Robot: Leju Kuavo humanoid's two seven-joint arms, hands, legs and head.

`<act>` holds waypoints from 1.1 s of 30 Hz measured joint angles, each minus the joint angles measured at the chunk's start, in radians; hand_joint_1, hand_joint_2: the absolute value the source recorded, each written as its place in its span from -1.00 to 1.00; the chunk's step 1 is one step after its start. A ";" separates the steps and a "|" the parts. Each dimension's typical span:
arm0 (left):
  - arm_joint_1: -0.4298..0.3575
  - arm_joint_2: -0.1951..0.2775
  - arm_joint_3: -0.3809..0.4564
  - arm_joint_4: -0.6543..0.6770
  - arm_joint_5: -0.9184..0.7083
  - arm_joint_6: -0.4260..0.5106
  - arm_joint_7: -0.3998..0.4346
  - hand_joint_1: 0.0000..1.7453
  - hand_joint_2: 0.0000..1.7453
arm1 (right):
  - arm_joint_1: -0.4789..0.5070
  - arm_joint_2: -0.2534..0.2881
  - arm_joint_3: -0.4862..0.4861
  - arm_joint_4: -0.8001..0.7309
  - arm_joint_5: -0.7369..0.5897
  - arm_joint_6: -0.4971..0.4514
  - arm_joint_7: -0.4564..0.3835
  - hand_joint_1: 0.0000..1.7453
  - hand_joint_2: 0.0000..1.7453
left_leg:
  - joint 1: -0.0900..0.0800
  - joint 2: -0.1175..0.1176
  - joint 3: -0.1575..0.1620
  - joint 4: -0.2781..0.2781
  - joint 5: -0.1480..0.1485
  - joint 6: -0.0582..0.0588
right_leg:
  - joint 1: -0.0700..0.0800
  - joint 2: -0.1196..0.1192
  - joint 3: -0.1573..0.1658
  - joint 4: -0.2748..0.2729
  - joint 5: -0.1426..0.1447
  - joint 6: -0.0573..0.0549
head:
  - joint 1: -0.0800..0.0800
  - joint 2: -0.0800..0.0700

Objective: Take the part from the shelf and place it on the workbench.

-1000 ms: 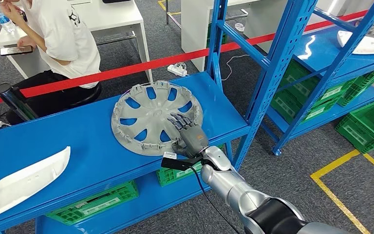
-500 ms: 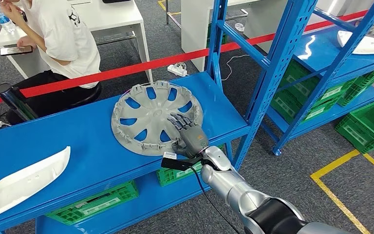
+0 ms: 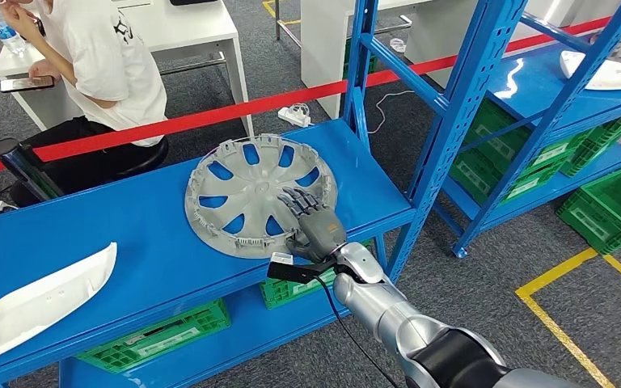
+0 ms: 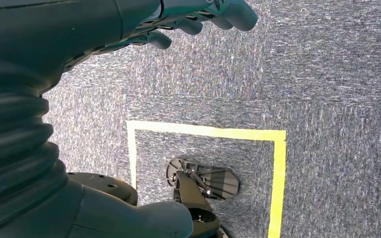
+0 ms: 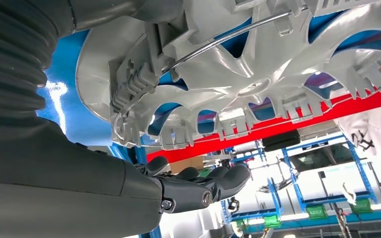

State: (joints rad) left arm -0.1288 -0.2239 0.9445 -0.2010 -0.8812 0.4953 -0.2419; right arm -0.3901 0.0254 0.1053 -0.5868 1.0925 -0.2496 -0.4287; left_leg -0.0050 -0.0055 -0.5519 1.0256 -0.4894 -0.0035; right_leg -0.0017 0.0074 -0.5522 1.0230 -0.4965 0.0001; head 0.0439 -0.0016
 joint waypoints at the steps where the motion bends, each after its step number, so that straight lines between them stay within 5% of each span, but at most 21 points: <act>1: 0.000 0.000 0.000 0.000 0.000 0.000 0.000 -1.00 1.00 | 0.000 0.000 0.000 0.000 0.002 -0.003 0.001 -0.72 1.00 | 0.000 0.000 0.000 0.000 0.000 0.000 | 0.000 0.000 0.000 0.000 0.000 0.000 | 0.000 0.000; 7: 0.000 0.000 0.000 0.000 0.001 0.001 -0.001 -1.00 1.00 | 0.008 0.004 -0.001 -0.015 -0.004 -0.027 -0.022 -0.72 1.00 | 0.000 0.000 0.000 0.000 0.000 0.000 | 0.000 0.000 0.000 0.000 0.000 0.000 | 0.000 0.000; 15: 0.002 0.000 0.000 0.000 0.005 0.001 -0.005 -1.00 1.00 | 0.089 0.038 -0.016 -0.216 -0.172 -0.009 -0.205 -0.72 1.00 | 0.000 -0.001 -0.001 -0.001 0.000 0.000 | 0.000 0.000 -0.001 0.000 0.000 0.000 | 0.000 0.000; 24: 0.003 0.000 0.000 0.000 0.015 0.001 -0.015 -1.00 1.00 | 0.159 0.059 -0.009 -0.464 -0.179 -0.021 -0.197 -0.72 1.00 | 0.000 -0.001 -0.001 -0.001 0.000 0.000 | 0.000 0.000 -0.001 0.000 -0.001 -0.001 | 0.000 0.000; 33: 0.004 0.001 0.000 0.000 0.018 0.005 -0.026 -1.00 1.00 | 0.169 0.060 0.015 -0.515 -0.217 0.015 -0.195 -0.72 1.00 | 0.000 -0.001 -0.001 -0.001 0.000 0.000 | 0.000 0.000 -0.001 0.000 -0.001 -0.001 | 0.000 0.000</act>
State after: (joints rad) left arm -0.1246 -0.2232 0.9449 -0.2010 -0.8631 0.5000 -0.2674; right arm -0.2215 0.0858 0.1205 -1.1013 0.8759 -0.2345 -0.6234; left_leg -0.0050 -0.0062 -0.5524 1.0244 -0.4894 -0.0037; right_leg -0.0017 0.0070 -0.5528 1.0231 -0.4973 -0.0009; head 0.0439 -0.0016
